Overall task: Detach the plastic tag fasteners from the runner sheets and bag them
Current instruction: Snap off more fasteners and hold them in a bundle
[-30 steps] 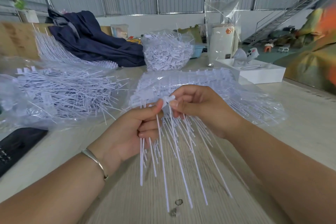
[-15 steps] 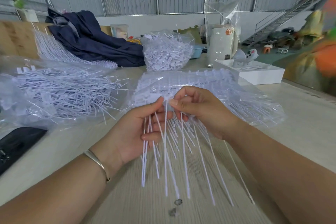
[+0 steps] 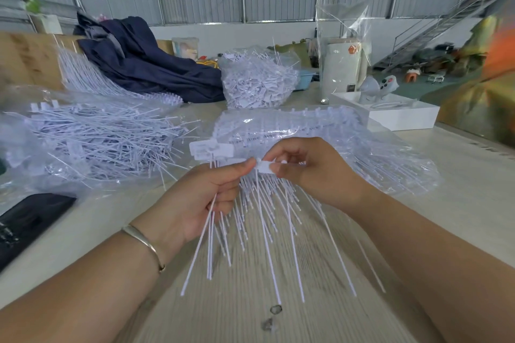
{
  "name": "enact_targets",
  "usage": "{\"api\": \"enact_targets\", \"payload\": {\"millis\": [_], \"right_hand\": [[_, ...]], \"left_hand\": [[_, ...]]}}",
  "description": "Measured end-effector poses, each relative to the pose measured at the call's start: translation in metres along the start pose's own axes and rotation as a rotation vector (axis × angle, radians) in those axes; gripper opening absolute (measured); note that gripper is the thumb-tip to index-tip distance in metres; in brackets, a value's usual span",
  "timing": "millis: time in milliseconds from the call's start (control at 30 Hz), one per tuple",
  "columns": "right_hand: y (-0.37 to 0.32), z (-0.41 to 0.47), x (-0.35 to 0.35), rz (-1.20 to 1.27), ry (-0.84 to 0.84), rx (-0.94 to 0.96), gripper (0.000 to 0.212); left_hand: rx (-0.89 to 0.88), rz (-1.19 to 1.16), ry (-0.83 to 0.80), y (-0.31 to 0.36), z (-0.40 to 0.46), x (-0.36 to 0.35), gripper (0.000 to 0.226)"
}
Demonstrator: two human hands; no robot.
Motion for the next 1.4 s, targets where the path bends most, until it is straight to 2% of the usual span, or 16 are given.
{"api": "enact_targets", "payload": {"millis": [267, 467, 633, 700, 767, 833, 900, 1033, 1100, 1200, 1300, 1400], "right_hand": [[-0.009, -0.003, -0.002, -0.229, -0.049, 0.028, 0.011], [-0.011, -0.004, 0.000, -0.242, -0.061, 0.051, 0.013], [-0.003, -0.003, 0.011, -0.322, -0.047, -0.043, 0.020], [0.000, -0.002, 0.018, -0.274, -0.017, -0.070, 0.019], [0.000, -0.002, 0.021, -0.164, -0.013, -0.071, 0.018], [-0.001, -0.004, 0.019, 0.002, -0.039, -0.069, 0.014], [-0.002, -0.006, 0.015, 0.144, -0.075, -0.068, 0.011], [-0.010, -0.007, 0.010, 0.312, -0.121, -0.035, 0.012], [-0.015, -0.007, 0.004, 0.354, -0.147, -0.022, 0.018], [-0.018, -0.007, -0.007, 0.359, -0.196, -0.019, 0.043], [-0.019, -0.006, -0.006, 0.364, -0.149, -0.027, 0.041], [-0.015, -0.005, 0.000, 0.313, -0.065, -0.059, 0.044]], "left_hand": [[0.054, 0.067, 0.012, -0.001, 0.000, 0.003, 0.023], [0.072, 0.077, 0.020, -0.002, 0.001, 0.004, 0.019], [0.073, 0.026, 0.045, 0.000, 0.002, 0.008, 0.022], [0.069, -0.020, 0.035, 0.001, 0.002, 0.010, 0.018], [0.059, -0.068, 0.010, 0.002, 0.003, 0.009, 0.023], [0.047, -0.117, -0.029, 0.002, 0.001, 0.006, 0.028], [0.022, -0.178, -0.080, 0.003, 0.000, 0.002, 0.023], [-0.006, -0.290, -0.208, 0.000, -0.002, -0.006, 0.023], [-0.002, -0.335, -0.323, -0.004, -0.003, -0.017, 0.029], [-0.020, -0.357, -0.460, -0.004, -0.004, -0.030, 0.028], [-0.053, -0.314, -0.449, 0.002, -0.004, -0.031, 0.029], [-0.067, -0.396, -0.345, 0.005, -0.002, -0.021, 0.037]]}}
Point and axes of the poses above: each hand's wrist, its own z-axis towards the middle knuckle, its own x-axis out of the back of the hand, y = z × x, the point moved 5 cm from there along z, towards the middle knuckle, and after that the axes turned 10 degrees about -y, right-handed, at the moved point
